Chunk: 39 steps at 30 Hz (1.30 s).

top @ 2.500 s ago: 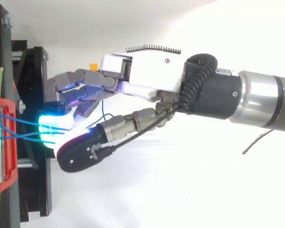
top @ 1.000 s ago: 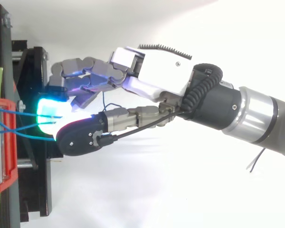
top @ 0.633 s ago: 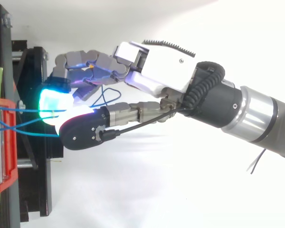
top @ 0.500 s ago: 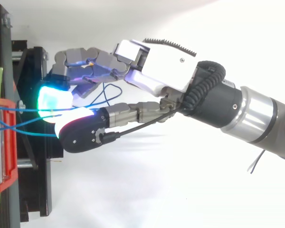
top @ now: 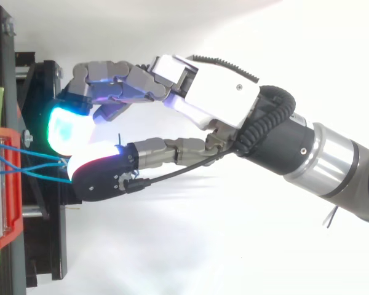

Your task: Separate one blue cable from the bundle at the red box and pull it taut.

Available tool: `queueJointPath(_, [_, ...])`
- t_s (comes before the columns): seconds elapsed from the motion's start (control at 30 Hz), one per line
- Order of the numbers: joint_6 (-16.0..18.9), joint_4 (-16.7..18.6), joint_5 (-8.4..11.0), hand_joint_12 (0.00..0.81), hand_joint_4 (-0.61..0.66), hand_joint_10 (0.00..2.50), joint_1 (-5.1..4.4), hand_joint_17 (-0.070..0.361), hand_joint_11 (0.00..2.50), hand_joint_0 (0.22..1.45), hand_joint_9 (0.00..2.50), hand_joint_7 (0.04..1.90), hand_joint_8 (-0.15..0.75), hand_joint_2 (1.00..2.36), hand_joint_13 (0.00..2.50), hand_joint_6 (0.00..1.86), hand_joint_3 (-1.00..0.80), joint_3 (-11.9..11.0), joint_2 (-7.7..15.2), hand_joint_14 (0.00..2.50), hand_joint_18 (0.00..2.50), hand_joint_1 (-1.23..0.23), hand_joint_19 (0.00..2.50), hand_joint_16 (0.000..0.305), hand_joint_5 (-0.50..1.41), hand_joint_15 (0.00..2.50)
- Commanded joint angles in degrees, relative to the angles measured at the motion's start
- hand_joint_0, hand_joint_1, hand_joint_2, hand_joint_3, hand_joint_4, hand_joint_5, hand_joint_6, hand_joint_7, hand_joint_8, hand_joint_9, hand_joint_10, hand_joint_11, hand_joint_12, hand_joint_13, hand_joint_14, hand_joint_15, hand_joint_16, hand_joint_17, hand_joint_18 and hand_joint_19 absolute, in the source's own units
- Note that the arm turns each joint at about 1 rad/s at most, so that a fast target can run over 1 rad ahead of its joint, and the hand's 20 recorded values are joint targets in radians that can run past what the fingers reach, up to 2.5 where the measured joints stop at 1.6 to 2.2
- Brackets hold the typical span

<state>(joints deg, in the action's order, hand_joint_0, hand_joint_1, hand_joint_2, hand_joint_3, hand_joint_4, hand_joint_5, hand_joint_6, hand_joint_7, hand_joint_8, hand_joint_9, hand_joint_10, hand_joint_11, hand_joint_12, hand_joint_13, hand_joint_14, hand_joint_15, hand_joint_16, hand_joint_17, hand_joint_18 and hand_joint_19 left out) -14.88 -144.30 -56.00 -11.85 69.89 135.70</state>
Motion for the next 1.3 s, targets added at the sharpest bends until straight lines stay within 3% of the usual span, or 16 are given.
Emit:
queueJointPath(0.0, [-0.15,0.08,0.54,0.416,0.20,0.02,-0.54,0.116,0.54,0.56,0.51,1.32,0.316,1.00,0.62,0.57,-0.45,-0.02,0.00,0.02,0.58,-0.68,0.61,0.051,-0.18,0.48])
queueJointPath(0.13, [-0.15,0.08,2.30,0.415,0.21,0.02,-1.42,0.116,0.54,0.57,0.50,1.32,0.315,1.00,0.62,0.57,-0.45,-0.02,0.00,0.02,0.58,-0.68,0.61,0.051,-0.18,0.48])
queueJointPath(0.4, [-0.06,0.60,3.53,0.415,0.21,0.02,-2.74,0.117,0.54,0.57,0.51,1.31,0.316,1.00,0.62,0.57,-0.45,-0.02,0.00,0.02,0.58,-0.68,0.62,0.052,-0.18,0.48])
queueJointPath(0.5, [0.03,0.78,5.20,0.414,0.21,0.02,-3.79,0.117,0.54,0.57,0.51,1.32,0.316,1.00,0.62,0.57,-0.45,0.07,0.00,0.02,0.58,-0.68,0.62,0.052,-0.18,0.48])
queueJointPath(0.93, [-0.32,1.39,6.08,0.416,0.20,0.02,-4.32,0.118,0.54,0.57,0.51,1.32,0.315,1.00,0.62,0.57,-0.45,0.07,0.09,0.02,0.59,-0.68,0.63,0.053,-0.18,0.48])
queueJointPath(0.97, [-0.15,1.66,6.08,0.416,0.20,0.02,-4.32,0.118,0.54,0.57,0.51,1.32,0.315,1.00,0.62,0.57,-0.45,-0.11,1.58,0.02,0.59,-0.68,0.63,0.053,-0.18,0.49])
queueJointPath(1.07, [0.56,2.89,5.99,0.418,0.20,0.02,-4.41,0.119,0.54,0.57,0.51,1.32,0.315,1.00,0.63,0.57,-0.45,-0.90,2.81,0.02,0.59,-0.68,0.63,0.053,-0.18,0.48])
queueJointPath(1.27, [0.73,2.80,6.17,0.415,0.20,0.02,-4.67,0.119,0.54,0.56,0.51,1.32,0.315,1.01,0.62,0.57,-0.45,-1.52,3.16,0.02,0.59,-0.67,0.63,0.053,-0.18,0.48])
